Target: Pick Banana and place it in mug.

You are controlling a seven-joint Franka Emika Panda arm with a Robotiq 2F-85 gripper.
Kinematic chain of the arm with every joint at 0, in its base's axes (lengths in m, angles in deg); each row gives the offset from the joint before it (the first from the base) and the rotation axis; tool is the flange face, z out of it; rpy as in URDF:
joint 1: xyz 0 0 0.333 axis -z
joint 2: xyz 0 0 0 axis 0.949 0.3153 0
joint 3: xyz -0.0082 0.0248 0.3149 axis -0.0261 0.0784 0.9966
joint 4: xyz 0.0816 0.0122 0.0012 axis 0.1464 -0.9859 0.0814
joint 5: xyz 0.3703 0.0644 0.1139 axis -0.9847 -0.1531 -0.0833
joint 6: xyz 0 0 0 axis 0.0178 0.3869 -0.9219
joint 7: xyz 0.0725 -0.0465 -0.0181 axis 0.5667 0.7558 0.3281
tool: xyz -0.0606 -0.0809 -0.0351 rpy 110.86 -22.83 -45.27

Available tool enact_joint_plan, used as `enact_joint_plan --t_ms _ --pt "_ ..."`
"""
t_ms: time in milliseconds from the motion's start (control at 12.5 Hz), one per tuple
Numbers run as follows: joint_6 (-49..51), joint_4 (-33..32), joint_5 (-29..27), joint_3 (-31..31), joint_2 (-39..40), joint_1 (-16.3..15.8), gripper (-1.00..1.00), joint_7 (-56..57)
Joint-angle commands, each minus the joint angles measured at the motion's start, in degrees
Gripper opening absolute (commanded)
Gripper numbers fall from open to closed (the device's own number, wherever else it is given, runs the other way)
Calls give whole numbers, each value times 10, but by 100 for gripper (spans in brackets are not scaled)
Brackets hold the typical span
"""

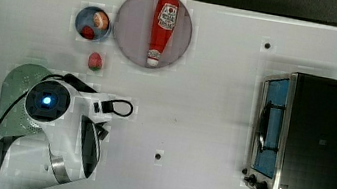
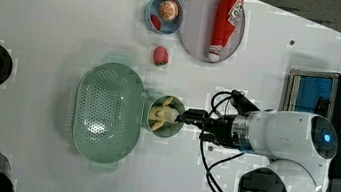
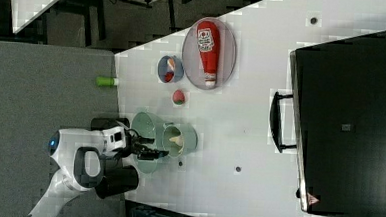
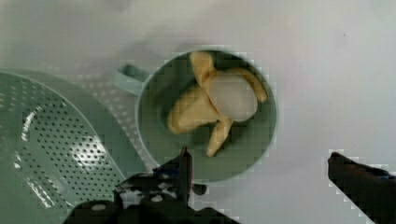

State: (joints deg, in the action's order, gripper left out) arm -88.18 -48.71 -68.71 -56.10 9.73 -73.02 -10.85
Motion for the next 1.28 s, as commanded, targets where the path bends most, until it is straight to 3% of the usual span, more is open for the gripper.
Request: enact_joint_plan --t_ms 80,560,960,1280 --pt "-1 14 0 -6 -12 -1 100 -24" --pt "55 73 1 -130 -88 26 100 -23" --pt "238 177 18 -247 -157 37 100 13" --pt "377 276 56 -267 -160 37 100 13"
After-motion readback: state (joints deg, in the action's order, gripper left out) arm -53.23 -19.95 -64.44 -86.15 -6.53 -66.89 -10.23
